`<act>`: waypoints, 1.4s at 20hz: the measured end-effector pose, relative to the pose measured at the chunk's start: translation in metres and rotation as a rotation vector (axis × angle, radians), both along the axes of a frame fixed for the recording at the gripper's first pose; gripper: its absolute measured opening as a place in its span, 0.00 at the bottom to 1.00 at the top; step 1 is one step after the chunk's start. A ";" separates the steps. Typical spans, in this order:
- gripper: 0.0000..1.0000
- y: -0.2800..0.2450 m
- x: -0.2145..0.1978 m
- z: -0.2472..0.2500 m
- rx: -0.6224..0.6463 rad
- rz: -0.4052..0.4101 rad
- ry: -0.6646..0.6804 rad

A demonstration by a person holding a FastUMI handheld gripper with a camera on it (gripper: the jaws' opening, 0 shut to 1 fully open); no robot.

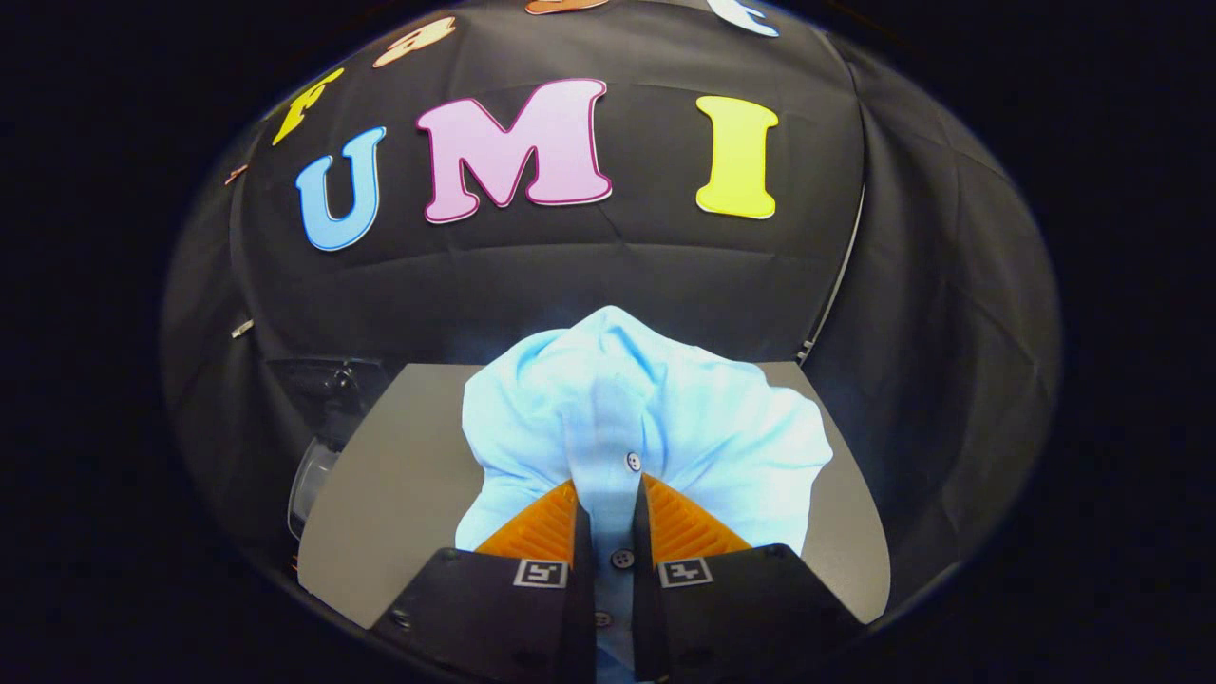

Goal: Put the clothes into the washing machine and then close the washing machine lid.

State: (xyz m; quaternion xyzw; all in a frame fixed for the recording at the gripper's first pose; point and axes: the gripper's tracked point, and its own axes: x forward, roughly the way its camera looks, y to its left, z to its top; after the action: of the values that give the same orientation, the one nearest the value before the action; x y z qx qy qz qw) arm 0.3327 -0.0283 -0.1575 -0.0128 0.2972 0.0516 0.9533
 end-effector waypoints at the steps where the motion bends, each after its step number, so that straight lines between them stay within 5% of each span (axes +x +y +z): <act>1: 0.20 -0.001 -0.001 0.005 0.020 -0.007 -0.015; 16: 0.20 0.069 -0.031 0.136 0.141 0.014 -0.160; 28: 0.20 0.260 -0.043 0.146 0.204 0.146 -0.123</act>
State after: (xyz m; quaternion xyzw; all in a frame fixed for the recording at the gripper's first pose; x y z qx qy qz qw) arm 0.2893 0.2313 -0.0117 0.0595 0.2297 0.1499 0.9598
